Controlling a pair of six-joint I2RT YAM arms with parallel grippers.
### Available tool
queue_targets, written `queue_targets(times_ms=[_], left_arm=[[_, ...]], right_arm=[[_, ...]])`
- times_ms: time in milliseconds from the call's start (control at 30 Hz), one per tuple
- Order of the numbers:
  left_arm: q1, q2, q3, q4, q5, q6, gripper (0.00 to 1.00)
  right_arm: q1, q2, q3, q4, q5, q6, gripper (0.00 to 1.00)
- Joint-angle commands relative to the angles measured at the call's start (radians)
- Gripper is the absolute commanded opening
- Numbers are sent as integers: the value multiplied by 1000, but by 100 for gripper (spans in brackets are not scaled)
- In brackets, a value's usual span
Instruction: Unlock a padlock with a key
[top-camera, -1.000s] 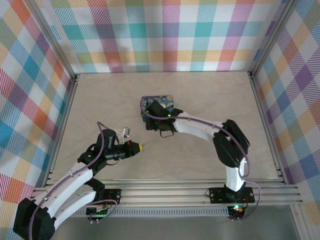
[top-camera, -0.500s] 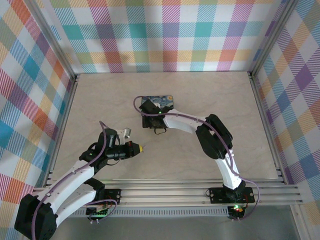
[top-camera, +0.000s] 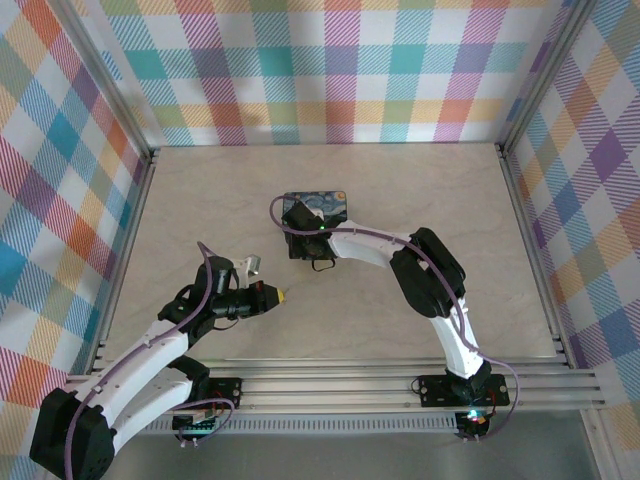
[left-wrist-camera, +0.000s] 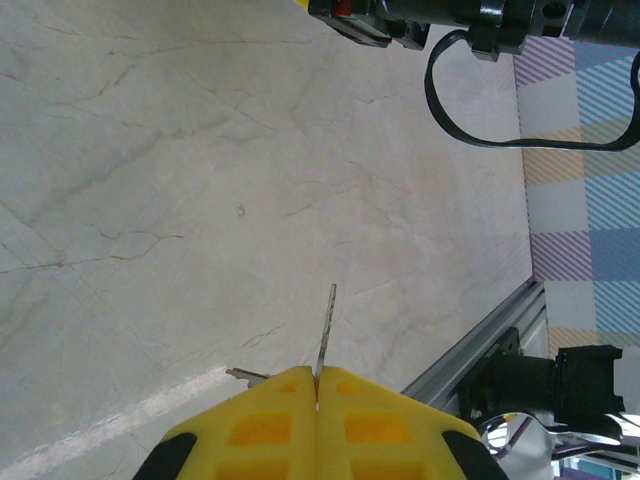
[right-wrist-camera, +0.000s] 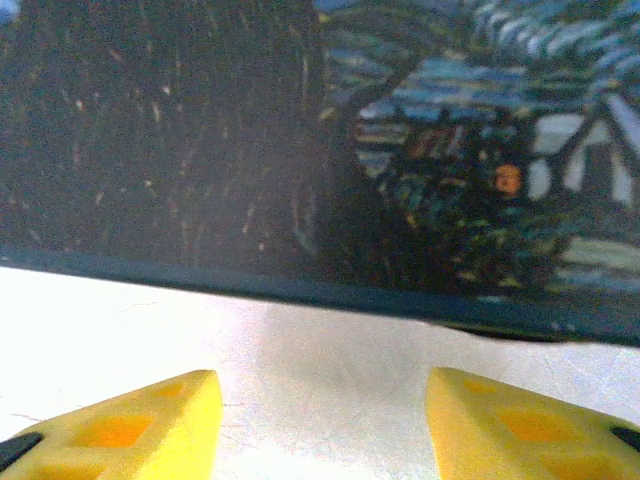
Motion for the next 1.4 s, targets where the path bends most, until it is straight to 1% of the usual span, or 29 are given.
queue_targets(times_ms=[0, 233, 533, 733, 1100, 1233, 1367], left_arm=[[11, 8, 4, 19, -18, -4, 0], [11, 24, 14, 35, -41, -15, 0], [11, 32, 8, 43, -66, -29, 0], [12, 9, -1, 36, -79, -44, 0], [13, -70, -23, -11, -98, -57, 0], [12, -102, -31, -34, -103, -56, 0], [12, -114, -37, -40, -103, -58, 0]], right_arm=[[-13, -11, -21, 1, 23, -29, 56], [-55, -54, -76, 34, -9, -50, 56], [-75, -46, -47, 39, -25, -110, 56], [-75, -20, -24, 26, -27, -105, 55], [-75, 20, 34, 23, -33, -116, 51], [-75, 30, 44, 20, -34, -122, 46], [-75, 39, 50, 8, -28, -132, 45]])
